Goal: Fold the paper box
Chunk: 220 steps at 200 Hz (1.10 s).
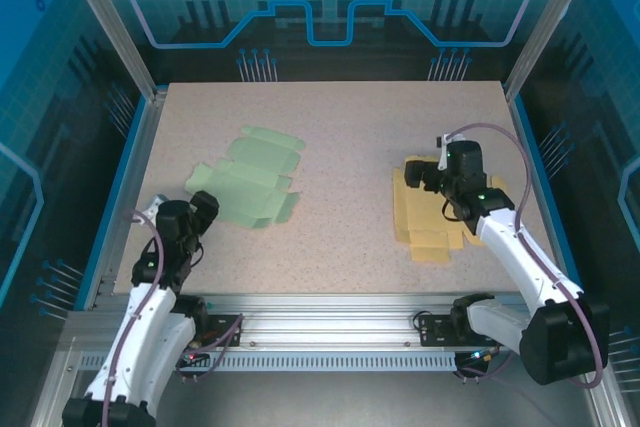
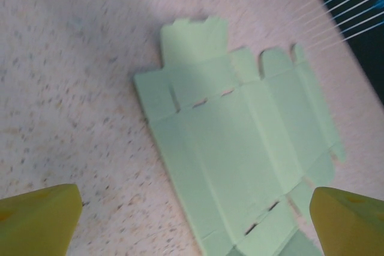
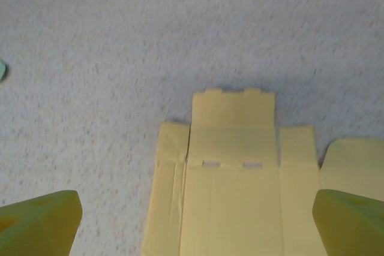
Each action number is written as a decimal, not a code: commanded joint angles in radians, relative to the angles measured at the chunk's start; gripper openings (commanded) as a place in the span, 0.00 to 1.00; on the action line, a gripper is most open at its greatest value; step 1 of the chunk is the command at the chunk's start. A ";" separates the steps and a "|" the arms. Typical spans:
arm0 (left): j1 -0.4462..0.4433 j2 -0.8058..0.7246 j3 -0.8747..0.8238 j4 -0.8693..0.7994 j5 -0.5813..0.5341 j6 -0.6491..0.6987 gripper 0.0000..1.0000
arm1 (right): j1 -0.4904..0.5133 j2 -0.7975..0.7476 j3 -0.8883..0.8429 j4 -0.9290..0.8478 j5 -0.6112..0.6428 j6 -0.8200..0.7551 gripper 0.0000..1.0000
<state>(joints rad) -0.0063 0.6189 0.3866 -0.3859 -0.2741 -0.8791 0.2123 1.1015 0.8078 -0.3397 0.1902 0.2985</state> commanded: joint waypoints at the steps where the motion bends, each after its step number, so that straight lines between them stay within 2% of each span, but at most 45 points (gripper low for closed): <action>1: 0.003 0.071 -0.023 0.051 0.030 -0.024 0.99 | 0.050 0.011 0.063 -0.142 0.044 0.055 1.00; 30: 0.028 0.208 -0.001 0.170 0.031 0.047 0.99 | 0.128 -0.003 0.105 -0.212 0.130 0.081 1.00; 52: 0.087 0.341 0.044 0.230 0.053 0.088 0.99 | 0.159 -0.029 0.115 -0.241 0.156 0.101 1.00; 74: 0.180 0.474 0.096 0.287 0.131 0.134 0.99 | 0.174 -0.060 0.114 -0.261 0.167 0.115 1.00; 93: 0.223 0.571 0.141 0.343 0.159 0.181 0.99 | 0.180 -0.088 0.110 -0.277 0.176 0.127 1.00; 110: 0.265 0.667 0.169 0.413 0.240 0.192 0.99 | 0.188 -0.118 0.107 -0.279 0.175 0.133 1.00; 133: 0.294 0.804 0.214 0.503 0.312 0.211 0.99 | 0.194 -0.158 0.099 -0.264 0.175 0.125 1.00; 162: 0.308 0.938 0.325 0.518 0.394 0.234 0.98 | 0.196 -0.183 0.099 -0.260 0.168 0.111 1.00; 187: 0.310 1.052 0.430 0.481 0.415 0.226 0.93 | 0.200 -0.180 0.100 -0.257 0.163 0.114 1.00; 220: 0.307 1.147 0.509 0.488 0.484 0.213 0.77 | 0.206 -0.164 0.100 -0.252 0.167 0.117 1.00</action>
<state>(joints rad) 0.2928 1.7138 0.8471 0.0963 0.1204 -0.6712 0.4011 0.9291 0.8940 -0.5869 0.3443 0.4110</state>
